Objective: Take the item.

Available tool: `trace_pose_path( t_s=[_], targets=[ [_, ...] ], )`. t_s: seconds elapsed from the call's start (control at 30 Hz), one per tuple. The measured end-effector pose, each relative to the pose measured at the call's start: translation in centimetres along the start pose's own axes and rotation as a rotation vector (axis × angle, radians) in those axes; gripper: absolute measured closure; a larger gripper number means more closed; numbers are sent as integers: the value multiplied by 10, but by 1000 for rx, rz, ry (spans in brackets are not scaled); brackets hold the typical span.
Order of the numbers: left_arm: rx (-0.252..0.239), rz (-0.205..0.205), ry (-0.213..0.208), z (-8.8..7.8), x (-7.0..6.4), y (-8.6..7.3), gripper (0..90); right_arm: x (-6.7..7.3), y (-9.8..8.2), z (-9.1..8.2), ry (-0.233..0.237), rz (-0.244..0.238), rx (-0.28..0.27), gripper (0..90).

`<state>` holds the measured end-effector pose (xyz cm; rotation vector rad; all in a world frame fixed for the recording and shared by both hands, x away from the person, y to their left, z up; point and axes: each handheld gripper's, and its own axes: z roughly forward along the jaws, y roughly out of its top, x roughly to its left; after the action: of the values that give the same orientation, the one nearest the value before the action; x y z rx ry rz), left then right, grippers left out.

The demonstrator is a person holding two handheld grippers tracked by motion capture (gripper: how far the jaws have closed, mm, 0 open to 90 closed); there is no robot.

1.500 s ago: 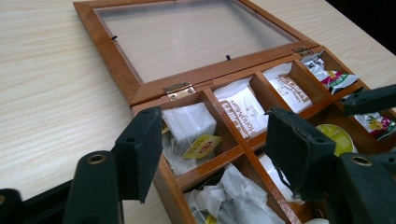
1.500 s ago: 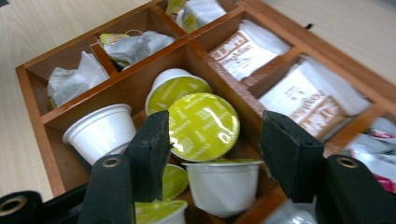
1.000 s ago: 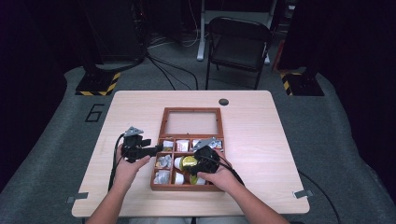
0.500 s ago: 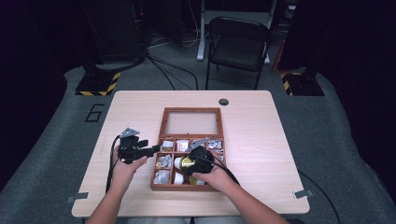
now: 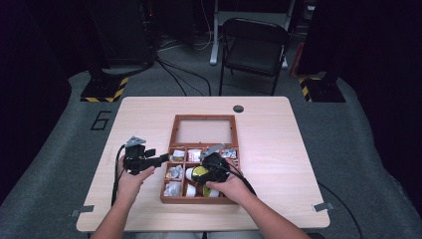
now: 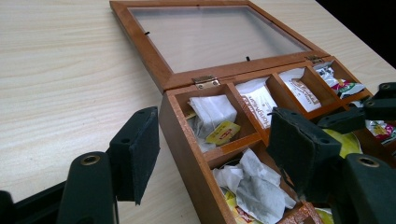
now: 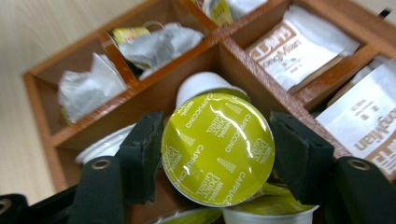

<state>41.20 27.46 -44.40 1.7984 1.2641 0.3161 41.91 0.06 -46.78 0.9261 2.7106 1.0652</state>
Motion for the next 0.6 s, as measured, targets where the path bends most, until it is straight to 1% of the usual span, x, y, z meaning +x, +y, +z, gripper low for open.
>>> trace_pose_path(
  t_s=[0.07, 0.13, 0.2, 0.27, 0.33, 0.4, 0.47, 0.5, 0.53, 0.57, 0.6],
  targets=[
    [-7, -4, 1, 2, 0, 1, 338, 0, 2, -7, 8, -12, -23, 372],
    [-4, -2, -5, 3, 1, 2, 338, 0, 4, -15, -1, -11, -43, 372],
    [-4, -3, -8, 4, 1, 3, 339, -2, 4, -23, -3, -8, -61, 372],
    [-5, -10, -12, 6, 1, 5, 339, -7, 4, -32, -32, -8, -73, 373],
    [-6, -16, -17, 7, 1, 7, 340, -15, 1, -40, -54, 9, -93, 373],
    [-11, -6, -22, 9, 1, 9, 341, -25, -2, -49, -74, 34, -101, 373],
    [-12, -13, -28, 12, 0, 11, 342, -36, -8, -58, -114, 57, -111, 373],
    [-8, -12, -31, 13, 0, 12, 342, -41, -11, -63, -139, 81, -114, 373],
    [-9, -10, -34, 15, 0, 13, 342, -49, -14, -67, -164, 87, -115, 373],
    [-9, -8, -37, 16, -1, 13, 343, -55, -18, -72, -187, 114, -116, 373],
    [-1, 0, -40, 18, -1, 14, 343, -62, -22, -76, -205, 120, -121, 373]
  ],
)
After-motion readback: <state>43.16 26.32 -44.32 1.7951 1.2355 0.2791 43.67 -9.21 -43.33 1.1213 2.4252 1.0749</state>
